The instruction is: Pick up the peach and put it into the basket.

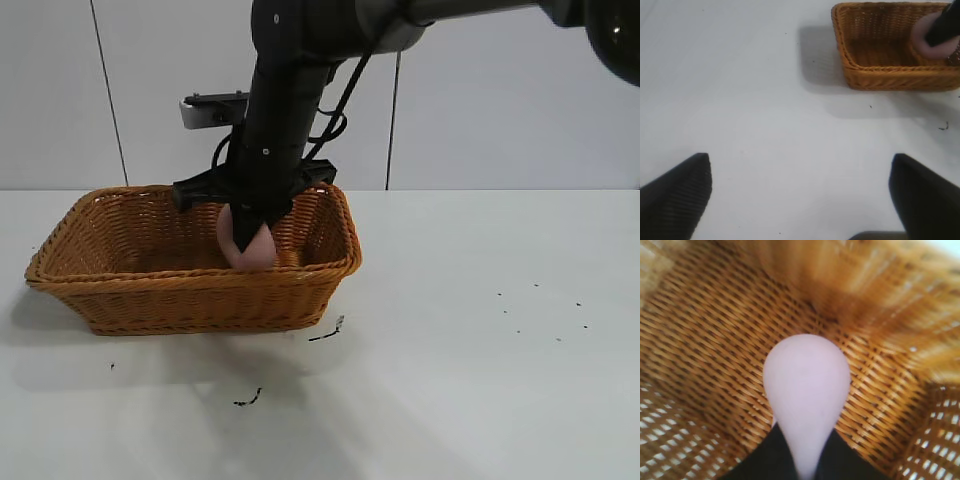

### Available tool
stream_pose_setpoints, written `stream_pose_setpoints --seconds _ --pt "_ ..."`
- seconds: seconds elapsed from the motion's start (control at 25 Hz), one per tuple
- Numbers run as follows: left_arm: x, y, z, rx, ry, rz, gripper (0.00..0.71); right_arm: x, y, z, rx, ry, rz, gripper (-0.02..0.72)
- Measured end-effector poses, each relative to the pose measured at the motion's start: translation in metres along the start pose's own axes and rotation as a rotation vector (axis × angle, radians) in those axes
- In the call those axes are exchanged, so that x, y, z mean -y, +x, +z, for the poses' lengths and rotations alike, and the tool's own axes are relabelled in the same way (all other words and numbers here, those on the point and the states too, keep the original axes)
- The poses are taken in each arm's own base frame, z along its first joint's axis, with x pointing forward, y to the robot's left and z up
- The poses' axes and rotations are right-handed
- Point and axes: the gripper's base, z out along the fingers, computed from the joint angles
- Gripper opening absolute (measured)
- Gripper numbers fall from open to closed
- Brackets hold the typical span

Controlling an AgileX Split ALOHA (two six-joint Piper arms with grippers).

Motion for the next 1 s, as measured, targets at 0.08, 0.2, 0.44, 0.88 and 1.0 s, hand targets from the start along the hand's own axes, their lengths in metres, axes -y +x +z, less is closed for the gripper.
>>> stream_pose_setpoints --seconds 0.08,0.2,0.44,0.88,1.0 --pt "0.000 0.000 0.000 0.000 0.000 0.000 0.693 0.000 0.000 -0.002 0.002 0.002 -0.001 0.557" --pt "0.000 0.000 0.000 0.000 0.000 0.000 0.693 -0.001 -0.005 -0.018 0.033 0.005 -0.005 0.666" --pt "0.000 0.000 0.000 0.000 0.000 0.000 0.693 -0.005 -0.026 -0.096 0.183 0.014 -0.020 0.688" --pt "0.000 0.000 0.000 0.000 0.000 0.000 0.693 0.098 -0.017 -0.164 0.247 0.149 0.147 0.691" --pt "0.000 0.000 0.000 0.000 0.000 0.000 0.693 0.159 0.000 -0.174 0.239 0.212 0.259 0.695"
